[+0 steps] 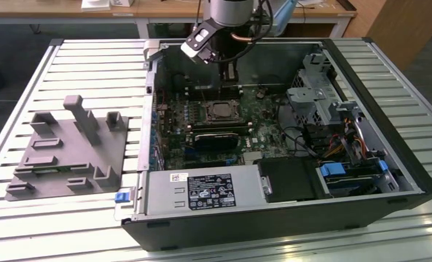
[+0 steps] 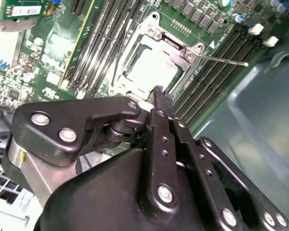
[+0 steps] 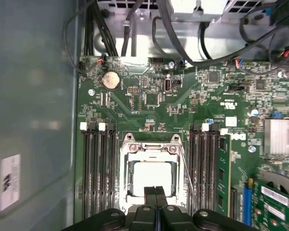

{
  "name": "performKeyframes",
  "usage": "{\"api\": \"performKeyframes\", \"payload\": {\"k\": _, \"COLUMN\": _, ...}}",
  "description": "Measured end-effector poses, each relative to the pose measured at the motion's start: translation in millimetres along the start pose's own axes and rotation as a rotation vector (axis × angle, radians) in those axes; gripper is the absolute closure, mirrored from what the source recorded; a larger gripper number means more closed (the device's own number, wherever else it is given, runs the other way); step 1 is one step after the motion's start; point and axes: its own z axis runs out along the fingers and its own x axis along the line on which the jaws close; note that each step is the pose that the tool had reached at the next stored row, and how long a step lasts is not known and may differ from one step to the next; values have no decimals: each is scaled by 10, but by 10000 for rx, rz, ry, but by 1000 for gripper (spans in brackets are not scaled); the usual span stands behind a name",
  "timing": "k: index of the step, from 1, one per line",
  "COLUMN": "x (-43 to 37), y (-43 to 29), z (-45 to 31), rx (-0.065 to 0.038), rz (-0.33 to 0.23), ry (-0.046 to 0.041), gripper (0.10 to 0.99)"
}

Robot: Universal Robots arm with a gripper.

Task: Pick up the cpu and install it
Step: 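Install the first cpu locking lever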

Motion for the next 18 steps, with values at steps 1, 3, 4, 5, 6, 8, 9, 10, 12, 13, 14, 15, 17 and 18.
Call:
{"api": "performKeyframes", "payload": {"k": 1, "x": 0, "y": 1, "z": -33, "rx": 0, "rz": 0, "ry": 0, "gripper": 980}}
{"api": "performKeyframes", "payload": {"k": 3, "x": -1, "y": 2, "z": -98, "rx": 0, "rz": 0, "ry": -1, "gripper": 980}}
{"api": "performKeyframes", "payload": {"k": 4, "x": -2, "y": 2, "z": -124, "rx": 2, "rz": 0, "ry": -2, "gripper": 980}}
{"api": "performKeyframes", "payload": {"k": 5, "x": -2, "y": 3, "z": -135, "rx": 1, "rz": -6, "ry": -3, "gripper": 980}}
{"api": "performKeyframes", "payload": {"k": 6, "x": -2, "y": 3, "z": -134, "rx": -1, "rz": -71, "ry": 0, "gripper": 980}}
{"api": "performKeyframes", "payload": {"k": 8, "x": -1, "y": 3, "z": -133, "rx": -7, "rz": -427, "ry": 9, "gripper": 980}}
{"api": "performKeyframes", "payload": {"k": 9, "x": -1, "y": 3, "z": -133, "rx": -8, "rz": -607, "ry": 13, "gripper": 980}}
{"api": "performKeyframes", "payload": {"k": 10, "x": -2, "y": 3, "z": -132, "rx": -9, "rz": -787, "ry": 16, "gripper": 980}}
{"api": "performKeyframes", "payload": {"k": 12, "x": -2, "y": 3, "z": -131, "rx": -13, "rz": -1146, "ry": 24, "gripper": 980}}
{"api": "performKeyframes", "payload": {"k": 13, "x": -2, "y": 3, "z": -130, "rx": -15, "rz": -1327, "ry": 28, "gripper": 980}}
{"api": "performKeyframes", "payload": {"k": 14, "x": -2, "y": 3, "z": -129, "rx": -18, "rz": -1522, "ry": 33, "gripper": 980}}
{"api": "performKeyframes", "payload": {"k": 15, "x": -1, "y": 3, "z": -129, "rx": -20, "rz": -1702, "ry": 37, "gripper": 980}}
{"api": "performKeyframes", "payload": {"k": 17, "x": -2, "y": 3, "z": -128, "rx": -22, "rz": -1993, "ry": 43, "gripper": 980}}
{"api": "performKeyframes", "payload": {"k": 18, "x": -2, "y": 3, "z": -128, "rx": -24, "rz": -2110, "ry": 45, "gripper": 980}}
